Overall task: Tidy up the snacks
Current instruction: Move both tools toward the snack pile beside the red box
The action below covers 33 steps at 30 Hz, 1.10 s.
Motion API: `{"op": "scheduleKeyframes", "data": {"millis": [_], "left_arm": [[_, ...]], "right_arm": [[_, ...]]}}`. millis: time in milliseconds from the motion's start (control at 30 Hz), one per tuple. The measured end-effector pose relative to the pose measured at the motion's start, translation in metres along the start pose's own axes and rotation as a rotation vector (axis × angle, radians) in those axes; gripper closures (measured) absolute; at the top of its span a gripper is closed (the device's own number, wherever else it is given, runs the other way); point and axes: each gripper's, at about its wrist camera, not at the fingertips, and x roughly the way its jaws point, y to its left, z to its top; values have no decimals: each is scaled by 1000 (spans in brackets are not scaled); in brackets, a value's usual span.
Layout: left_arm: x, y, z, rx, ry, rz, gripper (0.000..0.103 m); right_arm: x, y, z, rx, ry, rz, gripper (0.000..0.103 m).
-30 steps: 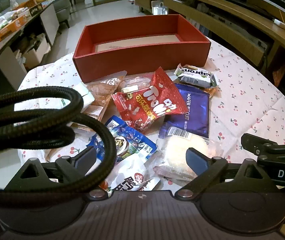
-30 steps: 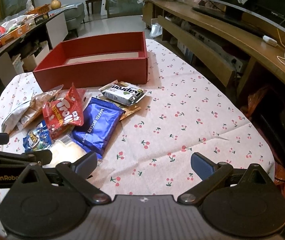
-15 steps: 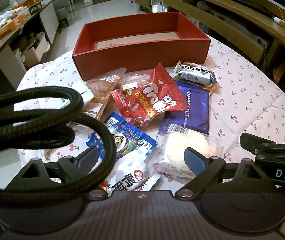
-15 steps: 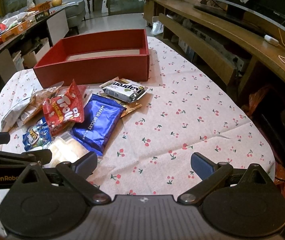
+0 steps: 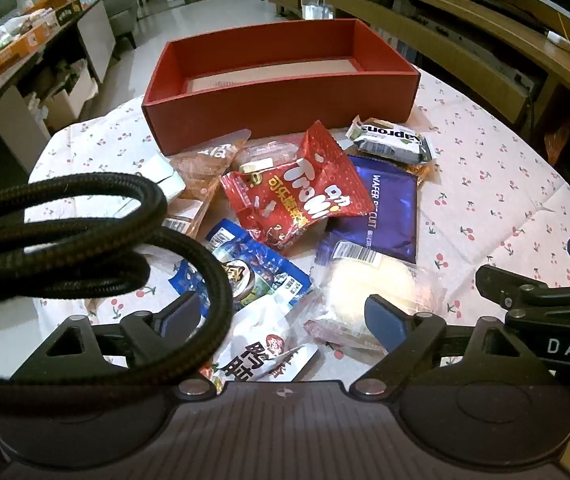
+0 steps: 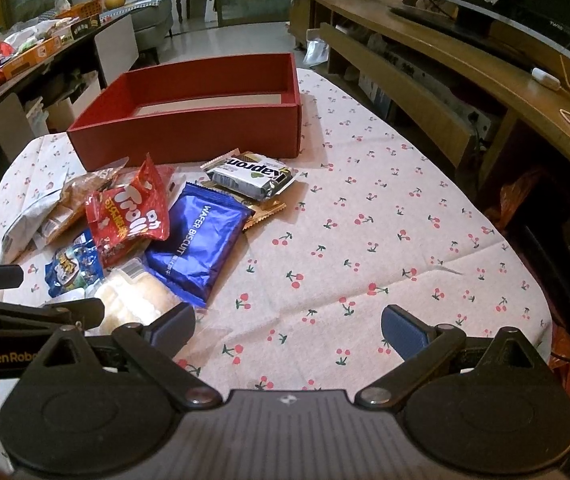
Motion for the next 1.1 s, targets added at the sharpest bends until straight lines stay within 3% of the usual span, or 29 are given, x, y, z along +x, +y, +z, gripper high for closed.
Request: {"op": "scheduleKeyframes", "data": {"millis": [1100], "left_arm": [[1, 1, -3, -7, 21, -16, 17]], "right_arm": [[3, 3, -1, -8, 18, 2, 0]]}}
